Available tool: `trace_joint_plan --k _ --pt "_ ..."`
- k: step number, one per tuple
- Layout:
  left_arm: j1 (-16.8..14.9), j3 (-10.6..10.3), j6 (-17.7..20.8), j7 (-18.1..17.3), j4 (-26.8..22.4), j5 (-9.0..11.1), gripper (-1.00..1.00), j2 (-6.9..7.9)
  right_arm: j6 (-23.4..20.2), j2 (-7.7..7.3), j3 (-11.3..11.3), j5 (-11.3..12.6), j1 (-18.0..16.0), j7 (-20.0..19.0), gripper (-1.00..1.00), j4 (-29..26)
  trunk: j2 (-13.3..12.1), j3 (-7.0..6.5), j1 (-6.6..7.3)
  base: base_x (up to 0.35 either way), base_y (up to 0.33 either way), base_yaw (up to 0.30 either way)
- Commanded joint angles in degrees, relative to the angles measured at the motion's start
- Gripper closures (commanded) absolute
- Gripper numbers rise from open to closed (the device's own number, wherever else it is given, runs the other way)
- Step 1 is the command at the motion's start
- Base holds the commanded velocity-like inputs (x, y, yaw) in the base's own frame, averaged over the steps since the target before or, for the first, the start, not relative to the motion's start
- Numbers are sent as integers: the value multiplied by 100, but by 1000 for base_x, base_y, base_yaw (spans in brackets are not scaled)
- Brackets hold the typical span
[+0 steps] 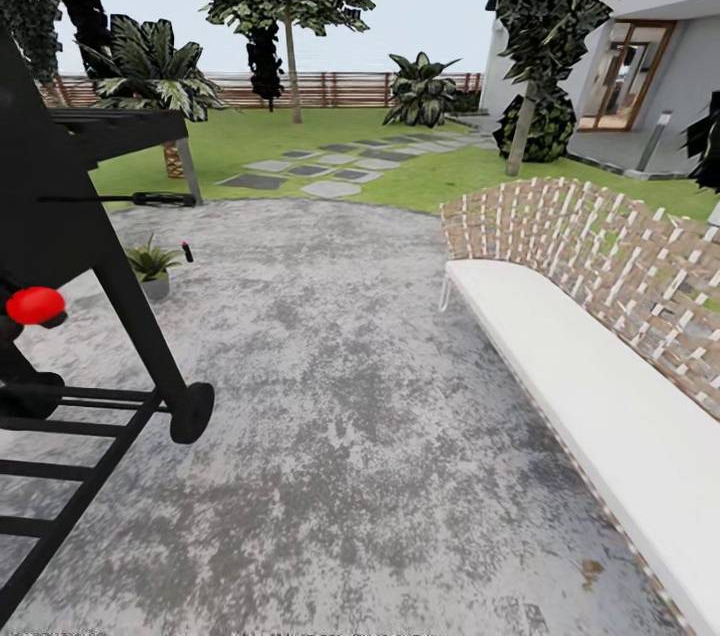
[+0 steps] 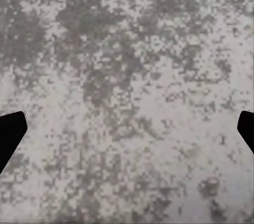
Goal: Pick up the pesticide atomizer in the garden and spray insectifuge to fully cover both potted plants in the garden.
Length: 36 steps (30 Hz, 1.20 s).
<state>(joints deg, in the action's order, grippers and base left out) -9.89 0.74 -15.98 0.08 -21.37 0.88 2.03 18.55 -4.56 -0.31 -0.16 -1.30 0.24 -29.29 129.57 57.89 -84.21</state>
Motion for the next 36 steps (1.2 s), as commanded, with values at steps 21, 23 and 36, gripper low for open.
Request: trace_joint_plan --k 21,23,36 --pt "-4 -3 -35 1 1 9 -100 8 434 -1 13 16 -2 3 -100 -26 845 427 -461 0 0 45" --pt "-4 -4 -38 1 1 9 -100 8 468 -2 8 13 -2 -10 -100 -12 926 463 -505 0 0 0" --pt "-4 -7 -44 1 153 4 -100 12 486 -2 -4 -2 -2 -33 -100 11 1006 499 -549 209 0 0"
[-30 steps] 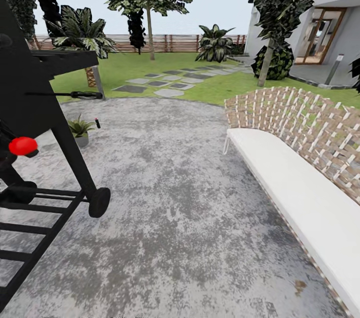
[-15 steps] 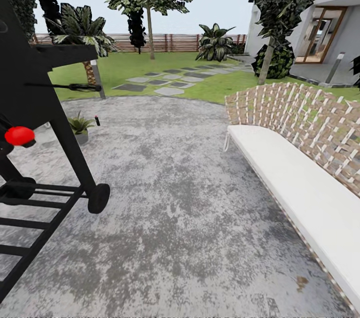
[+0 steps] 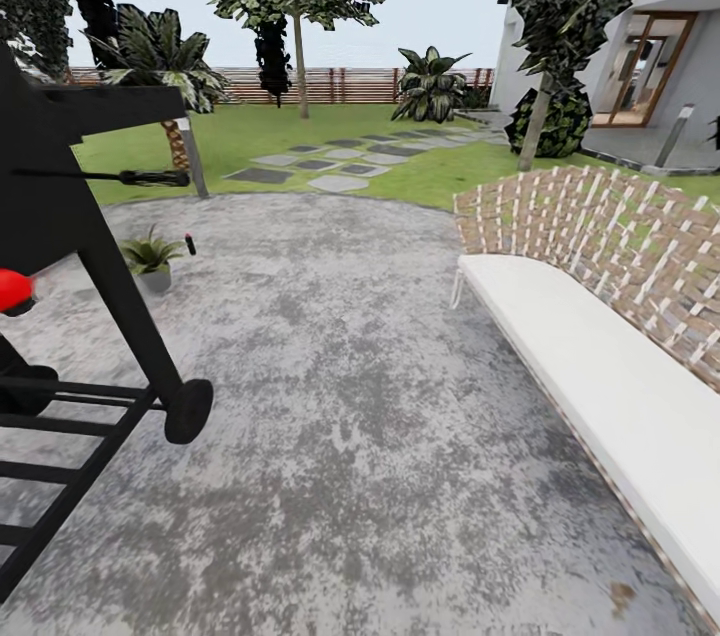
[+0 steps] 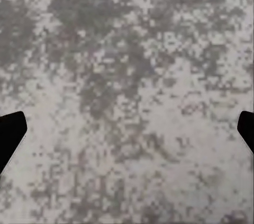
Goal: Pick up the pesticide atomizer in the garden and spray insectifuge to fully cover both potted plants in the garden.
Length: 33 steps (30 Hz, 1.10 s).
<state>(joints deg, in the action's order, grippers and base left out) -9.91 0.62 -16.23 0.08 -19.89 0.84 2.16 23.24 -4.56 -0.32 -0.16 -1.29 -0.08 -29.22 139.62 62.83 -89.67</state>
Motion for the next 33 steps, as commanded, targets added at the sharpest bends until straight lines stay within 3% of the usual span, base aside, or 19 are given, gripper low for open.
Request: trace_joint_plan --k 1,33 --pt "-3 6 -19 1 36 10 -100 1 16 -1 -3 -1 -2 -1 -100 4 1 5 -2 334 0 0" --pt "-4 10 -20 1 91 13 -100 31 16 -2 -3 -6 -2 -1 -100 21 1 5 -2 318 -123 0"
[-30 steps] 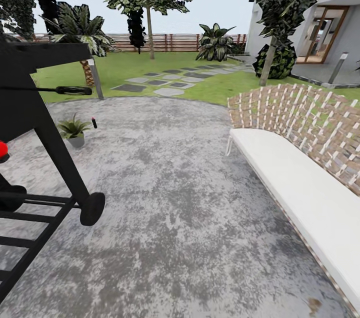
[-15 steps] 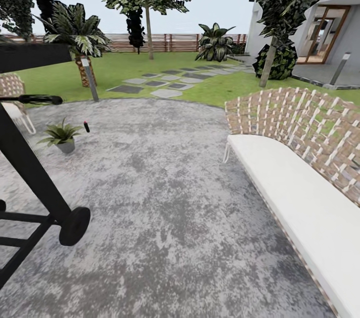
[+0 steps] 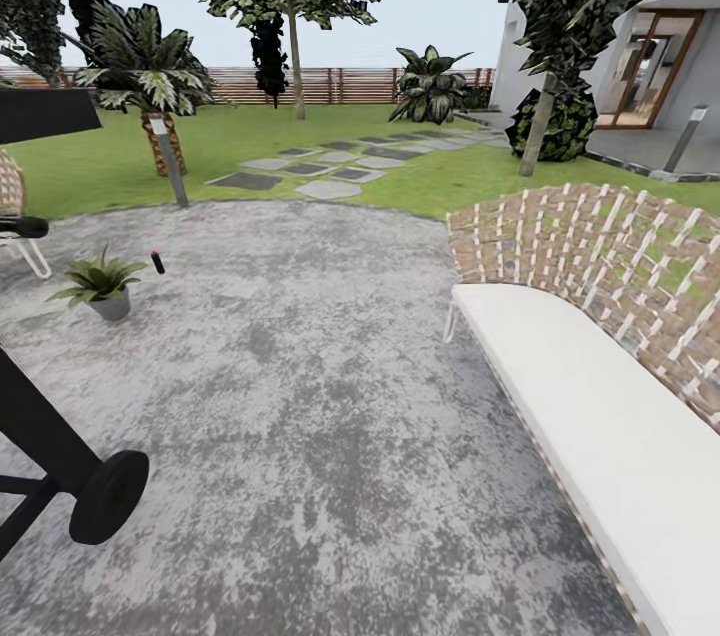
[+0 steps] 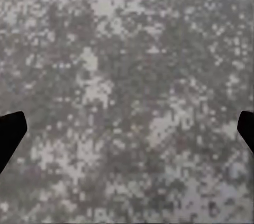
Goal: Pick up the pesticide atomizer in the garden and spray insectifuge to fully cover both potted plants in the garden.
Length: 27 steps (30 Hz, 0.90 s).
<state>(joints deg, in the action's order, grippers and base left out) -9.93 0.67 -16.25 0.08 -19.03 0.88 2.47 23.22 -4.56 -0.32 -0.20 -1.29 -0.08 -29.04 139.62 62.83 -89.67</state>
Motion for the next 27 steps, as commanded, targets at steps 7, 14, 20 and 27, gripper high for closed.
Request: trace_joint_plan --k 7,14,20,27 --pt "-4 6 -18 1 4 9 -100 -1 16 -2 -3 0 -2 -1 -100 4 1 5 -2 340 -2 0" --pt "-3 7 -18 1 4 9 -100 -1 15 -1 -5 3 -2 -7 -100 2 1 5 -2 340 0 0" --pt "-8 5 -18 1 4 9 -100 -1 16 -1 -4 3 -2 -9 -100 0 1 5 -2 340 0 0" --pt "-9 4 -18 1 4 9 -100 -1 16 -1 -3 3 -2 -13 -100 -3 1 5 -2 340 0 0"
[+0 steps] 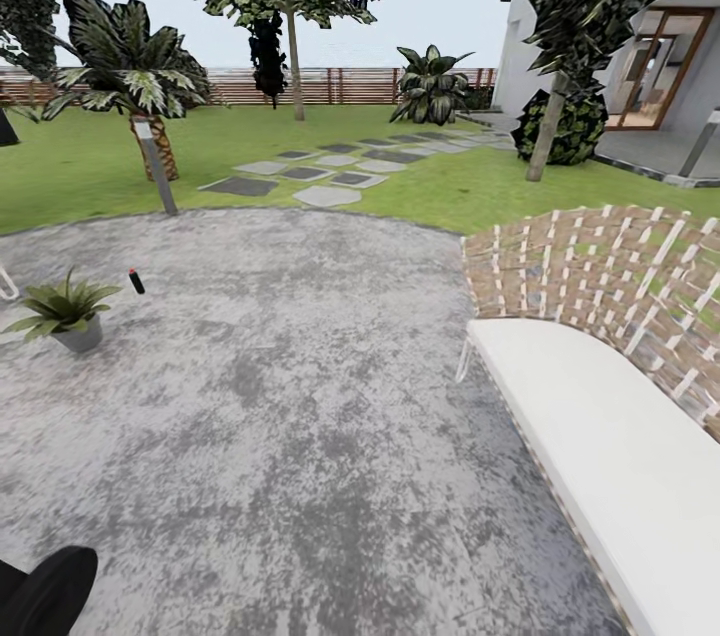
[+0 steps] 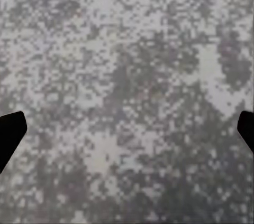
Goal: Pick up the pesticide atomizer in the garden and spray insectifuge to fully cover both potted plants in the garden.
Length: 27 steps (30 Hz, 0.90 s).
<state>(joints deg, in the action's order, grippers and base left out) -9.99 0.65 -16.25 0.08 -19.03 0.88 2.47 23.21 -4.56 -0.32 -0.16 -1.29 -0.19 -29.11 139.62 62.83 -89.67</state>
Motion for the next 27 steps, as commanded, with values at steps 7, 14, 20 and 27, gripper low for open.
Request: trace_joint_plan --k 7,14,20,27 --pt "-2 5 -18 1 4 13 -100 0 18 -2 -4 -1 -2 1 -100 2 1 5 -2 340 0 0" --pt "0 9 -18 1 4 10 -100 -1 17 -1 -4 -1 -2 1 -100 2 1 5 -2 340 0 0" --pt "-1 6 -18 1 4 11 -100 -1 18 -1 -6 -1 -2 -1 -100 2 1 5 -2 340 0 0" --pt "-1 5 -18 1 4 9 -100 -1 17 -1 -10 -1 -2 1 -100 2 1 5 -2 340 0 0"
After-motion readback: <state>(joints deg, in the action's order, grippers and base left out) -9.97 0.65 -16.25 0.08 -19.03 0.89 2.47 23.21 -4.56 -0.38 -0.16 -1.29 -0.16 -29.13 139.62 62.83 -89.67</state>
